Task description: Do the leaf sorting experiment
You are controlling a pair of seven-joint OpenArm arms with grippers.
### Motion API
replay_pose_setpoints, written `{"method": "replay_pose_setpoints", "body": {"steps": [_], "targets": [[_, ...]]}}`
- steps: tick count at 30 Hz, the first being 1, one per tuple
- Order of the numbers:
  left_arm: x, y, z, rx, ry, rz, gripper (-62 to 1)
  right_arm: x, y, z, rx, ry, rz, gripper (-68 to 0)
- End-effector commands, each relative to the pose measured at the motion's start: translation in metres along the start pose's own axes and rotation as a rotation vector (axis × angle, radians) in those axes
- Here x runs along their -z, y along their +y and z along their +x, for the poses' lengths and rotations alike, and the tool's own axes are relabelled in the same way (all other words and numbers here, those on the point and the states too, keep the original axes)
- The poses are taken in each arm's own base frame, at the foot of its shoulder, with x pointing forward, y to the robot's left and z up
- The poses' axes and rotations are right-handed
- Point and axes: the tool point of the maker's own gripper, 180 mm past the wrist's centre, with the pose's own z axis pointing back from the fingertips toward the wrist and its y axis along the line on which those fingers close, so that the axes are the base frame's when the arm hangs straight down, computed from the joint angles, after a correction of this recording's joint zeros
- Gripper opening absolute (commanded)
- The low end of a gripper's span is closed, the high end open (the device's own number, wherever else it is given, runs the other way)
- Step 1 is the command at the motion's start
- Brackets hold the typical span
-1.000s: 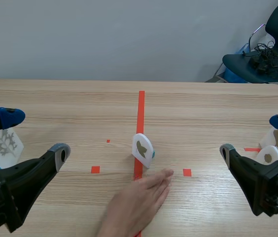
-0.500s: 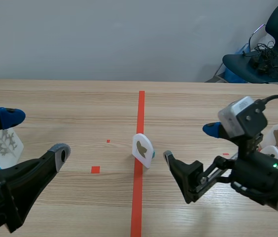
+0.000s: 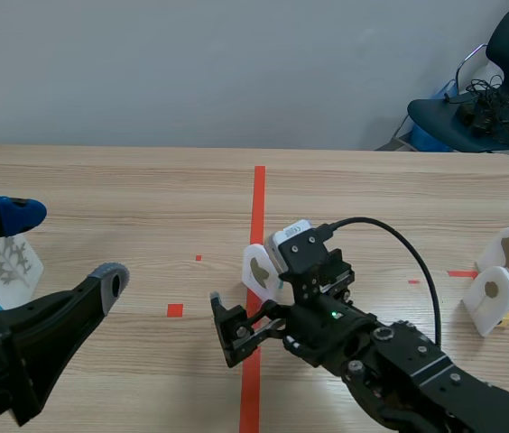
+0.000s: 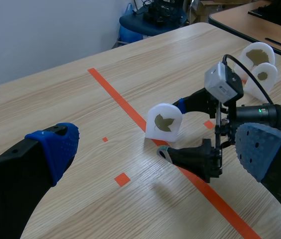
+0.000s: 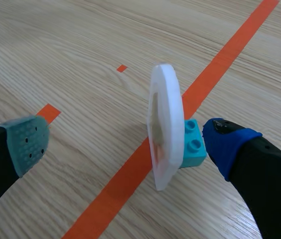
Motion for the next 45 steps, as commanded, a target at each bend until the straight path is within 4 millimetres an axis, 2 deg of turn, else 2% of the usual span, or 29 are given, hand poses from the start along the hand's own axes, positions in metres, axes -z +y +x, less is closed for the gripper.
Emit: {"method": "replay_pose_setpoints", "body": {"steps": [1,4,7,9,13,17,21,26,31,35,39,43,45], "targets": [[0.001,0.001,0.006,0.002,-0.024,-0.001,1.4,-0.001,-0.009,0.016,-0.022,-0.046,-0.015,-13.1],[0.001,0.001,0.006,0.002,-0.024,-0.001,1.4,-0.003,-0.010,0.013,-0.025,-0.037,-0.020,-30.4],[0.001,0.001,0.006,0.002,-0.024,-0.001,1.4,-0.004,-0.011,0.011,-0.028,-0.032,-0.024,-52.8],[0.001,0.001,0.006,0.002,-0.024,-0.001,1.4,-0.005,-0.012,0.010,-0.030,-0.032,-0.024,-60.8],[0.001,0.001,0.006,0.002,-0.024,-0.001,1.4,-0.008,-0.016,0.021,-0.044,-0.093,-0.026,-61.4],[0.001,0.001,0.006,0.002,-0.024,-0.001,1.4,-0.019,-0.030,0.036,-0.086,-0.134,-0.039,-61.4],[0.001,0.001,0.007,0.003,-0.025,-0.001,1.4,-0.048,-0.050,0.056,-0.123,-0.167,-0.085,-61.4],[0.001,0.001,0.007,0.003,-0.025,-0.001,1.4,-0.093,-0.075,0.064,-0.091,-0.161,-0.178,-61.4],[0.001,0.001,0.006,0.002,-0.024,-0.001,1.4,-0.137,-0.103,0.048,-0.026,-0.110,-0.309,-61.3],[0.001,0.000,0.006,0.002,-0.024,-0.002,1.4,-0.164,-0.124,0.031,0.010,-0.071,-0.410,-61.4],[0.001,0.000,0.006,0.002,-0.024,-0.004,1.4,-0.173,-0.139,0.018,0.028,-0.047,-0.472,-61.4],[0.001,0.000,0.006,0.002,-0.024,-0.004,1.4,-0.175,-0.153,-0.006,0.048,0.002,-0.501,-61.4],[0.001,0.000,0.006,0.002,-0.024,-0.004,1.4,-0.176,-0.159,-0.010,0.047,-0.011,-0.517,-61.4]]}}
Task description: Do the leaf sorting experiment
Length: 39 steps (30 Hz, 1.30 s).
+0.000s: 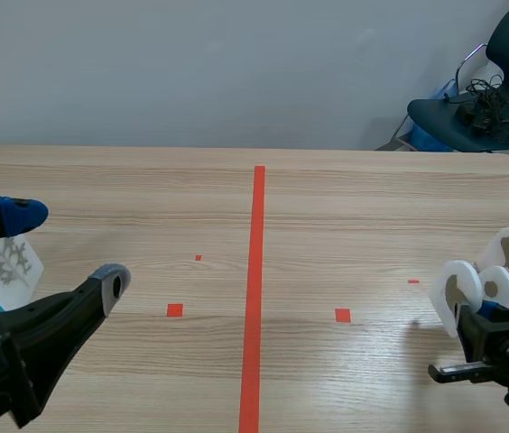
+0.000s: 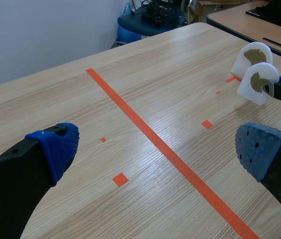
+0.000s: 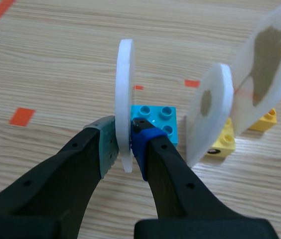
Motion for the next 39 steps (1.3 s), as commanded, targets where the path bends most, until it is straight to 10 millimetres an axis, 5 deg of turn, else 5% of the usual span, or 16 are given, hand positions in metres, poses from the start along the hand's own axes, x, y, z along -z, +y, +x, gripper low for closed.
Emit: {"method": "replay_pose_setpoints", "body": {"steps": [1,7,14,18,22,27,31,34,39], "targets": [[0.001,0.001,0.006,0.003,-0.024,0.003,1.4,0.006,-0.003,0.018,-0.008,-0.071,0.002,-61.4],[0.001,0.001,0.006,0.003,-0.024,0.003,1.4,0.005,-0.013,0.013,-0.016,-0.054,-0.033,-58.9],[0.001,0.001,0.006,0.003,-0.024,0.003,1.4,0.003,-0.019,0.007,-0.020,-0.035,-0.054,-40.1],[0.001,0.001,0.006,0.003,-0.024,0.003,1.4,0.002,-0.025,0.035,-0.035,-0.148,-0.065,-26.2],[0.001,0.001,0.006,0.003,-0.024,0.003,1.4,-0.001,-0.027,0.069,-0.060,-0.232,-0.056,-19.6],[0.001,0.001,0.006,0.003,-0.024,0.003,1.4,-0.010,0.001,0.116,-0.106,-0.313,0.072,-17.0],[0.001,0.001,0.006,0.003,-0.024,0.002,1.4,-0.017,0.024,0.142,-0.141,-0.328,0.150,-6.9],[0.001,0.001,0.006,0.003,-0.023,0.002,1.4,-0.026,0.035,0.157,-0.103,-0.338,0.186,0.4],[0.001,0.001,0.006,0.003,-0.024,0.002,1.4,-0.039,0.058,0.160,-0.115,-0.291,0.271,0.4]]}}
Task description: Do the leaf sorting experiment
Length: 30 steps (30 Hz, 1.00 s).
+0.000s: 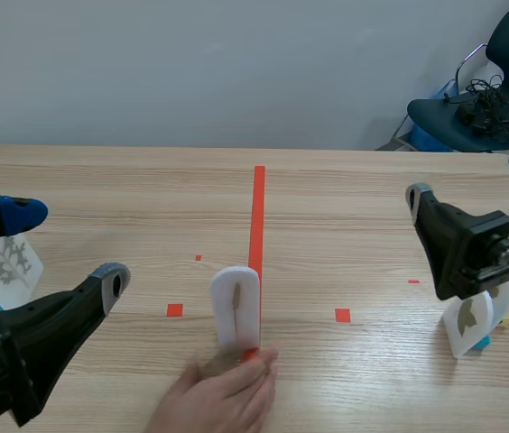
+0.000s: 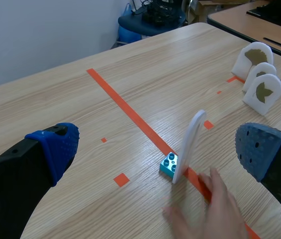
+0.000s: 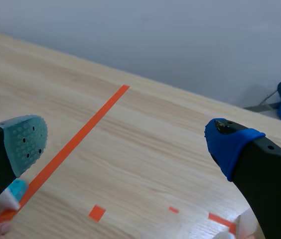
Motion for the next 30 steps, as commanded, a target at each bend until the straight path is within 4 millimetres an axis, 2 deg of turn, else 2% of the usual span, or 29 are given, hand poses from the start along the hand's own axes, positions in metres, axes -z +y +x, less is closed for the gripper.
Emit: {"method": "replay_pose_setpoints", "body": {"steps": [1,5,9,19,23,28,30], "targets": [[0.000,0.001,0.006,0.002,-0.023,0.002,1.4,0.000,0.004,0.000,0.000,0.003,0.033,0.4],[0.000,0.001,0.006,0.002,-0.023,0.002,1.4,0.000,0.025,-0.010,0.010,0.061,0.138,0.4],[0.000,0.001,0.006,0.002,-0.023,0.002,1.4,0.009,0.050,-0.025,-0.002,0.095,0.217,0.4],[0.000,0.001,0.006,0.002,-0.023,0.002,1.4,0.046,0.127,-0.101,-0.017,0.176,0.424,0.4],[0.000,0.001,0.006,0.002,-0.023,0.002,1.4,0.065,0.155,-0.118,0.005,0.164,0.467,0.4],[0.000,0.001,0.006,0.002,-0.023,0.002,1.4,0.081,0.191,-0.128,0.019,0.166,0.521,0.4],[0.000,0.001,0.006,0.002,-0.023,0.002,1.4,0.082,0.198,-0.131,0.022,0.171,0.519,-6.4]]}}
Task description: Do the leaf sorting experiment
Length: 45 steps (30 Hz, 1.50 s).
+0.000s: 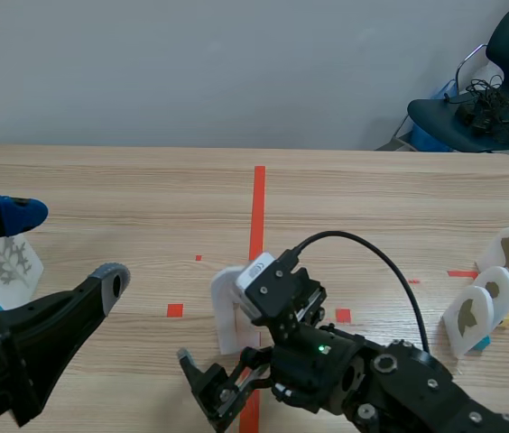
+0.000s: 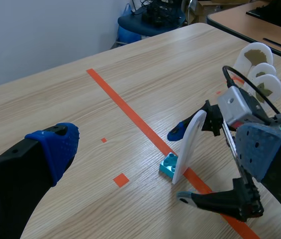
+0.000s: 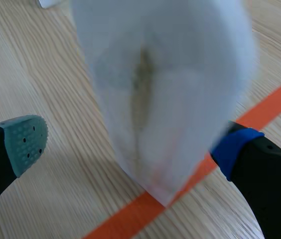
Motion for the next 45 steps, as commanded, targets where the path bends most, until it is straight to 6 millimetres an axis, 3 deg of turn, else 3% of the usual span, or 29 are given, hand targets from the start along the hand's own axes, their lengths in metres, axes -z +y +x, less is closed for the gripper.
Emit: {"method": "replay_pose_setpoints", "body": {"steps": [1,3,8,15,18,24,28,32,37,45], "targets": [[0.000,0.001,0.006,0.002,-0.023,0.002,1.4,-0.002,-0.005,0.014,-0.016,-0.043,-0.017,-11.3],[0.000,0.001,0.006,0.002,-0.023,0.002,1.4,-0.002,0.000,0.010,-0.016,-0.030,-0.007,-19.3],[0.000,0.001,0.006,0.002,-0.023,0.002,1.4,-0.007,-0.005,0.004,-0.030,-0.006,-0.011,-30.2],[0.000,0.001,0.006,0.002,-0.023,0.002,1.4,-0.011,-0.008,0.000,-0.041,0.006,-0.012,-56.0],[0.000,0.001,0.006,0.002,-0.023,0.002,1.4,-0.011,-0.008,0.002,-0.041,-0.003,-0.012,-61.9],[0.000,0.001,0.006,0.002,-0.023,0.002,1.4,-0.021,-0.015,0.025,-0.083,-0.076,-0.029,-62.6],[0.000,0.001,0.006,0.002,-0.023,0.002,1.4,-0.051,-0.036,0.051,-0.020,-0.140,-0.127,-62.6],[0.000,0.001,0.006,0.002,-0.023,0.002,1.4,-0.092,-0.064,0.057,0.059,-0.156,-0.270,-62.6],[0.000,0.001,0.006,0.002,-0.023,0.002,1.4,-0.137,-0.106,0.040,0.135,-0.124,-0.450,-62.6],[0.000,0.001,0.006,0.002,-0.023,0.002,1.4,-0.168,-0.142,0.001,0.206,-0.054,-0.584,-62.7]]}}
